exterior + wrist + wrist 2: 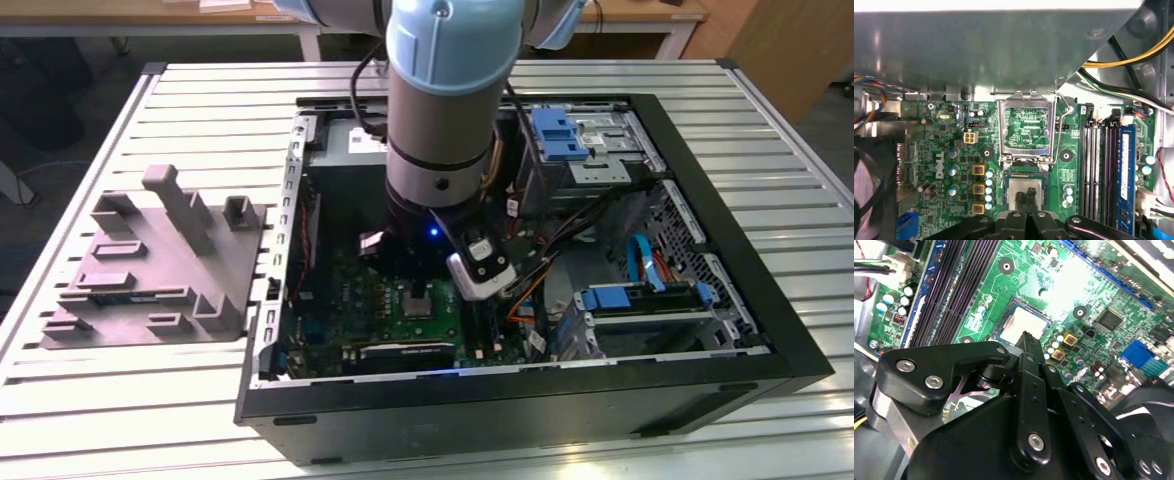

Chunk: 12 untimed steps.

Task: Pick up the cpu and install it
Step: 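Close the cpu cover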

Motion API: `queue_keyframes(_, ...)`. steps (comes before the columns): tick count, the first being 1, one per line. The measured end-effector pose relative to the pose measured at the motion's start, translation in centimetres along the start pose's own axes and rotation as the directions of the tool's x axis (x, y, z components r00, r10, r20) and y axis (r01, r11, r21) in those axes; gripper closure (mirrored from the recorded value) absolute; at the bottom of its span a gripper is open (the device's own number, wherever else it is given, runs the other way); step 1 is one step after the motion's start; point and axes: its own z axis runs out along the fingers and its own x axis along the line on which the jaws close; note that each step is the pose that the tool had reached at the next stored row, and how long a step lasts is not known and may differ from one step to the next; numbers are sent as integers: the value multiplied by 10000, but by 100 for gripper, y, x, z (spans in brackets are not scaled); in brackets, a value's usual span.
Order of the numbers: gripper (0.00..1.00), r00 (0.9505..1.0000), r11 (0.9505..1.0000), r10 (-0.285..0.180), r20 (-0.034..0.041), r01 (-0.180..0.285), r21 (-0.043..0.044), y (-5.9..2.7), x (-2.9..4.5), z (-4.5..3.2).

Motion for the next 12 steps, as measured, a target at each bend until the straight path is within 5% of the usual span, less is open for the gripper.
queue_keyframes(9, 89, 10000, 10000, 0, 44, 0, -1, 2, 19, -256)
queue_keyframes(12, 89, 9999, 10000, 0, 132, 0, -1, 3, 28, -305)
